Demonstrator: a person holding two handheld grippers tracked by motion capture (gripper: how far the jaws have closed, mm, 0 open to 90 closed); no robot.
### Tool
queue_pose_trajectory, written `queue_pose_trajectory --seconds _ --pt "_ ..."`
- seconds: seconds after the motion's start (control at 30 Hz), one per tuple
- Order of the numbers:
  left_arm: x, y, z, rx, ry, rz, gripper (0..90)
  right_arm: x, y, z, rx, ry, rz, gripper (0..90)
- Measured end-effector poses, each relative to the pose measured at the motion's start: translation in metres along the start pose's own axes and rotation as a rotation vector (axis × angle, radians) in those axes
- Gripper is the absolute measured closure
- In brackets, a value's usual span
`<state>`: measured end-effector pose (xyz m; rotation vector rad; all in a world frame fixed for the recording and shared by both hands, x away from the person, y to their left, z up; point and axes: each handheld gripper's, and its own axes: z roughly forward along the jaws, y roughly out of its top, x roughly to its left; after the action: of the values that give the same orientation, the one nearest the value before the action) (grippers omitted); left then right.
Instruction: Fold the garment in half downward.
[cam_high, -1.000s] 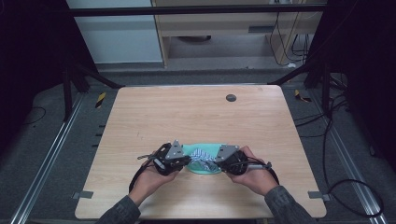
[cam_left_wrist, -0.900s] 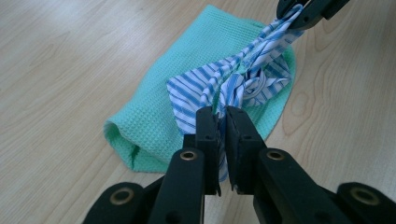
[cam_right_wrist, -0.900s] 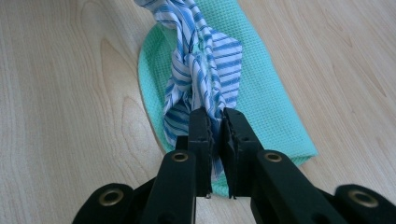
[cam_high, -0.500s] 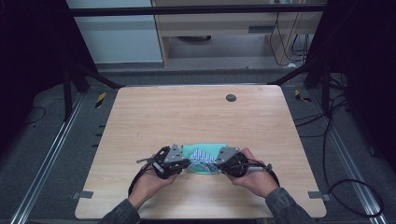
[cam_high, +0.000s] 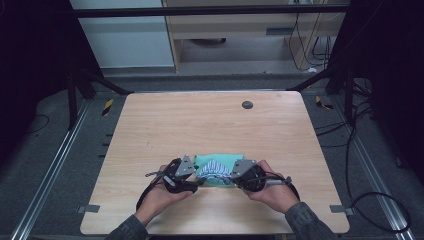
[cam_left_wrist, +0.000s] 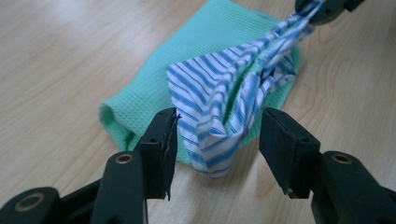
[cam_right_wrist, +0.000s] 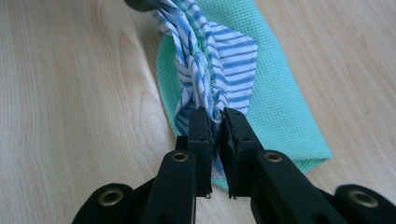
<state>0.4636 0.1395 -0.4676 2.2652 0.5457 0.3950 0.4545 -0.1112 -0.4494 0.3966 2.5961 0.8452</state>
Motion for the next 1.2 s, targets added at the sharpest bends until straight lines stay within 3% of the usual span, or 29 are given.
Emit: queue_pose_trajectory --seconds 0.23,0.27,0.43,0.67,0.9,1.2 --pt "-0.001 -0.005 0.005 0.006 -0.019 0.002 56.1 0.001 -0.003 0.001 0.002 0.006 0.007 81.2" --pt "-0.002 -0.005 0.004 0.008 -0.023 0.008 61.4 0.002 -0.005 0.001 0.002 0.008 0.018 79.6" --pt "-0.002 -0.006 0.004 0.020 -0.022 0.030 70.6 0.003 -0.006 0.002 0.002 0.006 0.031 73.6" --pt "-0.005 -0.008 0.002 0.011 -0.019 0.040 74.2 0.006 -0.008 0.004 0.011 0.005 0.069 62.4" --pt "-0.006 -0.008 0.001 0.000 -0.023 0.048 74.7 0.005 -0.008 0.003 0.000 0.008 0.085 61.9" --pt "-0.009 -0.013 0.000 0.012 -0.034 0.075 81.6 0.011 -0.007 0.002 -0.004 0.030 0.053 83.4"
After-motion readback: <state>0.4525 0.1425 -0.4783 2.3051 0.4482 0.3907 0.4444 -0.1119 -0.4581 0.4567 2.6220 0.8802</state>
